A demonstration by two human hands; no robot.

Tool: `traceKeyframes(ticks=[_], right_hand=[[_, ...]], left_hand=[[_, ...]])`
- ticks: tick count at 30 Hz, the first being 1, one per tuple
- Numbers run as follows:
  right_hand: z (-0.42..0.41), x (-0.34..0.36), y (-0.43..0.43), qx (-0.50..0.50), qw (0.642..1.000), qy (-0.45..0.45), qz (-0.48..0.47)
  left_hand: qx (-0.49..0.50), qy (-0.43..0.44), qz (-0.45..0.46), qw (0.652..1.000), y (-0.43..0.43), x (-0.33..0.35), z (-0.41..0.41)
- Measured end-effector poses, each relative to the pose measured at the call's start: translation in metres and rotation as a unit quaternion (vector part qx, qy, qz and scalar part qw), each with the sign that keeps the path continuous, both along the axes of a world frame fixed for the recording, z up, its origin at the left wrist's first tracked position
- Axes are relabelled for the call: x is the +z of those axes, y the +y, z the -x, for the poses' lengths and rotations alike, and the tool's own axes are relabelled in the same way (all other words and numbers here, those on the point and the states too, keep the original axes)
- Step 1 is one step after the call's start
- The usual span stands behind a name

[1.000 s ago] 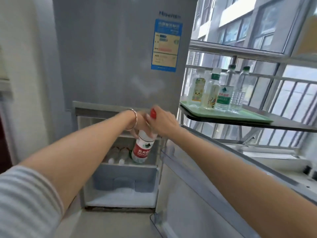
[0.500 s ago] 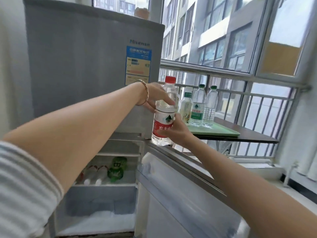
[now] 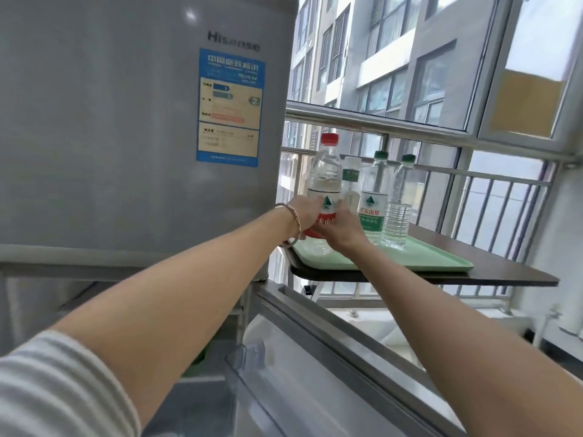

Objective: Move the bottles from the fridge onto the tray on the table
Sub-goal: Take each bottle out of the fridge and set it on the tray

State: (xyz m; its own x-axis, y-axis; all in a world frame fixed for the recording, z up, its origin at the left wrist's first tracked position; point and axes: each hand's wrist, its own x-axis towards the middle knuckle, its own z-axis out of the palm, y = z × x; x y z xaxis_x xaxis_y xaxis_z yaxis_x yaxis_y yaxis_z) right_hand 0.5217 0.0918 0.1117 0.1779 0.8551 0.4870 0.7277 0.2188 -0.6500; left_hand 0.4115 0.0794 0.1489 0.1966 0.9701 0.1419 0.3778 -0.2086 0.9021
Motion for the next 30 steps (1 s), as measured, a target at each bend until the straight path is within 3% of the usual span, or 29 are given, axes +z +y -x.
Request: traceKeyframes(ticks=[12,16,22,27,30], right_hand=[[0.013,-0.007,0.026,-0.053,0.998,0.034,0.015],[0.029,-0.005,-0.009,-0.096,0.992,0.018,-0.081],[0.078,-0.012,-0.063,-0.001,0.994,-0.108,0.017],[0.132,-0.041,-0.086,0.064,0.982,-0.15,0.099],[0.161,-0.069,-0.088,0.104,0.962,-0.194,0.16]], left_hand=[[-0.023,-0.028,-0.003,0.999,0.025,-0.019,0.006],[-0.018,0.039,-0.042,0.998,0.002,-0.015,0.017],[0.01,0.183,-0.123,0.975,-0.059,-0.012,0.071],[-0.005,0.324,-0.001,0.946,-0.095,-0.031,0.14],[-0.005,0.365,0.09,0.927,-0.095,-0.054,0.169]])
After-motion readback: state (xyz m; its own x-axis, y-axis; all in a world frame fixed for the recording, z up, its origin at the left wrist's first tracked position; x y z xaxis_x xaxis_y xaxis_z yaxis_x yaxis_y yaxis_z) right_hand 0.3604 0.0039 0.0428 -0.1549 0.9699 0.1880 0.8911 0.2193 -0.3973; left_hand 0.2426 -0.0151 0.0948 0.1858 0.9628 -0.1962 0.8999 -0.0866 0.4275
